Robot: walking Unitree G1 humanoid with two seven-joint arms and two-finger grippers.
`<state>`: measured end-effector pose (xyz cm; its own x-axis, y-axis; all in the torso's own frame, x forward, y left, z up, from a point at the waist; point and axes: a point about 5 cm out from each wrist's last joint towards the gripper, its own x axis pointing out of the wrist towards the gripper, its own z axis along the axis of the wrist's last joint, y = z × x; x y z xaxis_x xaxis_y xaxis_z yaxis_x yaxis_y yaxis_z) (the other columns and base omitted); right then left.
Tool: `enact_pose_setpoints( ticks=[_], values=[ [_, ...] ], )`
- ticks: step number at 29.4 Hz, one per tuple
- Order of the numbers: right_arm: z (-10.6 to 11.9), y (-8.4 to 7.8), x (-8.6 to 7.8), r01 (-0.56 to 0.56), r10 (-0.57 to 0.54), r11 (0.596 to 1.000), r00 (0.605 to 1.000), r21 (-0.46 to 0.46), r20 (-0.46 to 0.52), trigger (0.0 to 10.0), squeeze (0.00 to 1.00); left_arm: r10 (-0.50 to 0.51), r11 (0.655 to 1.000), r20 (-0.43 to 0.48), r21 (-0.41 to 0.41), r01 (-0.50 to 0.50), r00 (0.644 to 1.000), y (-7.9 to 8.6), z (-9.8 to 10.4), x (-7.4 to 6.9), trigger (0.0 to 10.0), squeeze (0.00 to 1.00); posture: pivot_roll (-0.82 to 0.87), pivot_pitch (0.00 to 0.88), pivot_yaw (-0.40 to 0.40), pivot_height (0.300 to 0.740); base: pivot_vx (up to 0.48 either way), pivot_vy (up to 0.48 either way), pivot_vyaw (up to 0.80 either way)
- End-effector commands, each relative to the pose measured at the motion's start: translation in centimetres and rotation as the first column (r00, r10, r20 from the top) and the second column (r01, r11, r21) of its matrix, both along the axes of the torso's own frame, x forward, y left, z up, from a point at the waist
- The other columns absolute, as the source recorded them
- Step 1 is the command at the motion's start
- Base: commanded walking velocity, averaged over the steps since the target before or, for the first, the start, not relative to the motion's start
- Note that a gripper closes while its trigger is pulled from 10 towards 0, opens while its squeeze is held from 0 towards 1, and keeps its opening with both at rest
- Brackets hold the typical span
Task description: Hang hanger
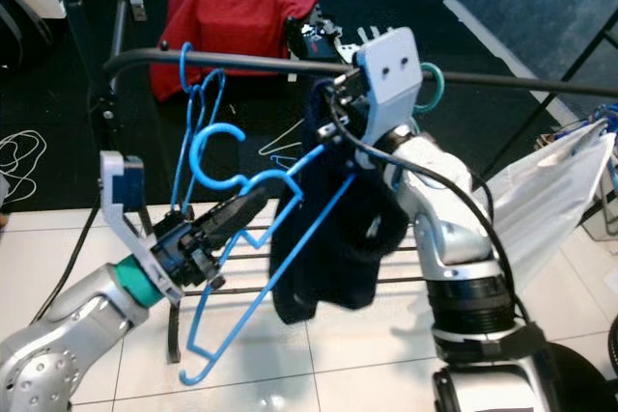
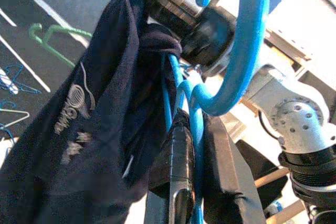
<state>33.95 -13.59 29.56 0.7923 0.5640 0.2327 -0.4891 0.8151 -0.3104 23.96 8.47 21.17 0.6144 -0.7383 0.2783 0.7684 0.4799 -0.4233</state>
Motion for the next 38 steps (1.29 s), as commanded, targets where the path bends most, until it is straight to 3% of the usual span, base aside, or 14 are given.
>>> enact_pose_setpoints(
  ticks=[1,5,12,13,15,18,22,34,36,38],
  values=[
    [1.9,0.7,-1.2,-0.091,0.086,0.994,0.992,0.053,0.091,10.0,1.0,-0.045,0.999,-0.007,-0.013,0.045,0.999,-0.7,0.0,-0.3,10.0,0.0,-0.04,0.076,-0.034,0.74,0.0,0.0,0.0],
    [3.1,1.1,-2.2,-0.195,0.177,0.972,0.975,0.135,0.133,10.0,1.0,-0.066,0.997,-0.019,-0.038,0.066,0.998,-1.1,0.3,-0.3,10.0,0.0,-0.05,0.076,-0.034,0.74,0.0,0.0,0.0],
    [2.3,1.3,-2.2,-0.216,0.207,0.974,0.971,0.068,0.118,10.0,1.0,-0.072,0.996,-0.024,-0.061,0.07,0.997,-1.0,0.4,-0.4,10.0,0.0,-0.05,0.072,-0.035,0.74,0.0,0.0,0.0],
    [1.8,1.4,-2.2,-0.226,0.222,0.974,0.97,0.025,0.103,10.0,0.0,-0.071,0.995,-0.028,-0.077,0.069,0.997,-0.9,0.5,-0.3,10.0,0.0,-0.05,0.071,-0.035,0.74,0.0,0.0,0.0],
    [1.8,1.4,-2.2,-0.226,0.222,0.974,0.97,0.025,0.103,10.0,0.0,-0.071,0.995,-0.028,-0.077,0.069,0.997,-0.9,0.5,-0.3,10.0,0.0,-0.05,0.071,-0.035,0.74,0.0,0.0,0.0],
    [0.8,1.1,-2.1,-0.221,0.227,0.972,0.971,-0.075,0.078,10.0,0.0,-0.063,0.991,-0.044,-0.119,0.058,0.997,-0.8,0.6,-0.2,10.0,0.0,-0.06,0.069,-0.036,0.74,0.0,0.0,0.0],
    [0.8,0.9,-2.0,-0.213,0.22,0.972,0.972,-0.097,0.078,10.0,0.0,-0.061,0.99,-0.049,-0.129,0.054,0.997,-0.8,0.6,-0.2,10.0,0.0,-0.06,0.068,-0.036,0.74,0.0,0.0,0.0],
    [2.5,-0.6,-2.8,-0.151,0.154,0.988,0.977,-0.026,0.145,10.0,0.0,-0.055,0.987,-0.048,-0.155,0.047,0.997,-0.9,0.8,0.1,10.0,0.0,-0.07,0.07,-0.036,0.74,0.0,0.0,0.0],
    [2.6,-2.9,-3.7,0.103,-0.088,0.994,0.966,-0.047,0.244,10.0,0.0,-0.066,0.984,-0.016,-0.165,0.062,0.998,-1.0,1.7,0.4,10.0,0.0,-0.08,0.077,-0.033,0.74,0.0,0.0,0.0],
    [2.6,-2.9,-3.7,0.103,-0.088,0.994,0.966,-0.047,0.244,10.0,0.0,-0.066,0.984,-0.016,-0.165,0.062,0.998,-1.0,1.7,0.4,10.0,0.0,-0.08,0.077,-0.033,0.74,0.0,0.0,0.0]
  ],
)
